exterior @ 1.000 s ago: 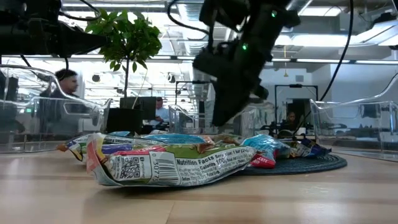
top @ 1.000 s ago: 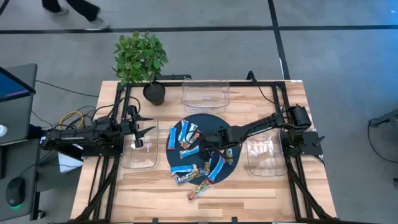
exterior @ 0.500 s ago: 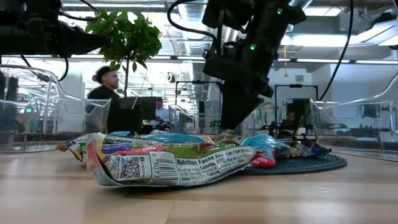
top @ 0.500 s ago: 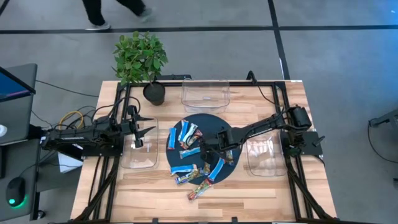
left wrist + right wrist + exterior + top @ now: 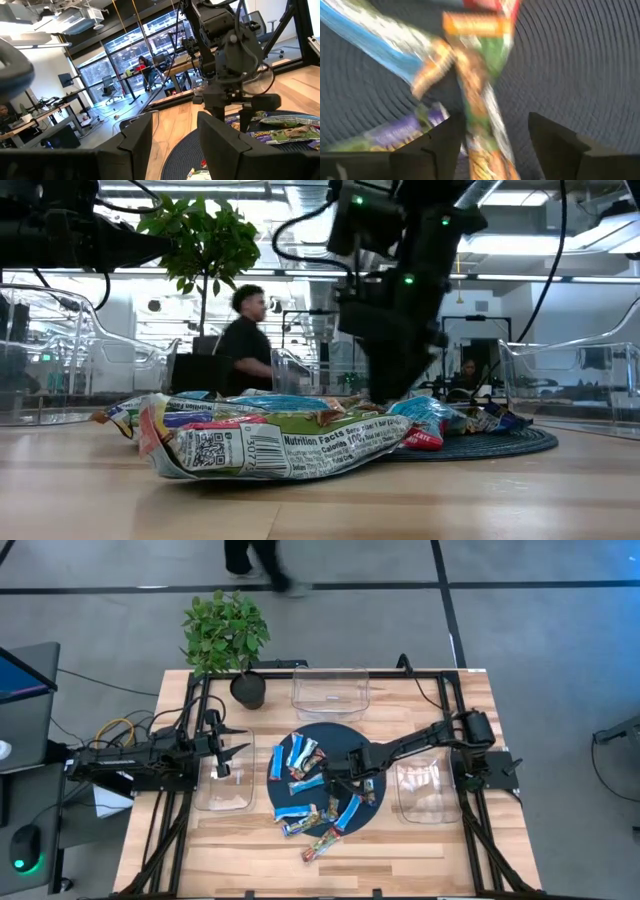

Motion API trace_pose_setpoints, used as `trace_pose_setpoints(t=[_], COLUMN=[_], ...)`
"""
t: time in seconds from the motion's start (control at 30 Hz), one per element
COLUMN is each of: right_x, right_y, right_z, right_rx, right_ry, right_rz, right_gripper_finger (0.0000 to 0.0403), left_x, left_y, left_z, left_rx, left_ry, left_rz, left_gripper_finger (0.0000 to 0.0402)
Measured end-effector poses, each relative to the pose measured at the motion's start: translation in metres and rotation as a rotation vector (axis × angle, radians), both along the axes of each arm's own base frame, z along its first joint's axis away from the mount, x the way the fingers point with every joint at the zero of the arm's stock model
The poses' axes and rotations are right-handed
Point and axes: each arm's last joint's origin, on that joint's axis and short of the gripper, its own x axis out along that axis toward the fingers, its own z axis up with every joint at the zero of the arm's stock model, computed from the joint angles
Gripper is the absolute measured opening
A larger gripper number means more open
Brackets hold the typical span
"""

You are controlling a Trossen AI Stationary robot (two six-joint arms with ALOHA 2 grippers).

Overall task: Pick and place Granola Bars by type
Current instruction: Put the orange granola bar into the right transparent bin

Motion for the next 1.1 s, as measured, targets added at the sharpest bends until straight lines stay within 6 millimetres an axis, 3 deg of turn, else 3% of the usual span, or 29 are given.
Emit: trace_pose_setpoints(t=[0.23,0.7,1.1], right_x=[0.005,0.004,0.013], right_y=[0.0,0.0,0.003], right_z=[-0.01,-0.01,0.003], right_rx=[0.019,0.018,0.011], right_ry=[0.008,0.014,-0.026], right_rz=[-0.004,-0.007,0.012], right_gripper_finger=[0.0177,0.0045,0.0032], left_x=[0.0,0.0,0.0], left_y=[0.0,0.0,0.0], left_z=[0.0,0.0,0.0], left_rx=[0.0,-0.001,-0.001], left_ry=[0.0,0.0,0.0], left_rz=[0.001,0.008,0.008], left_gripper_finger=[0.0151,0.0151,0.0151])
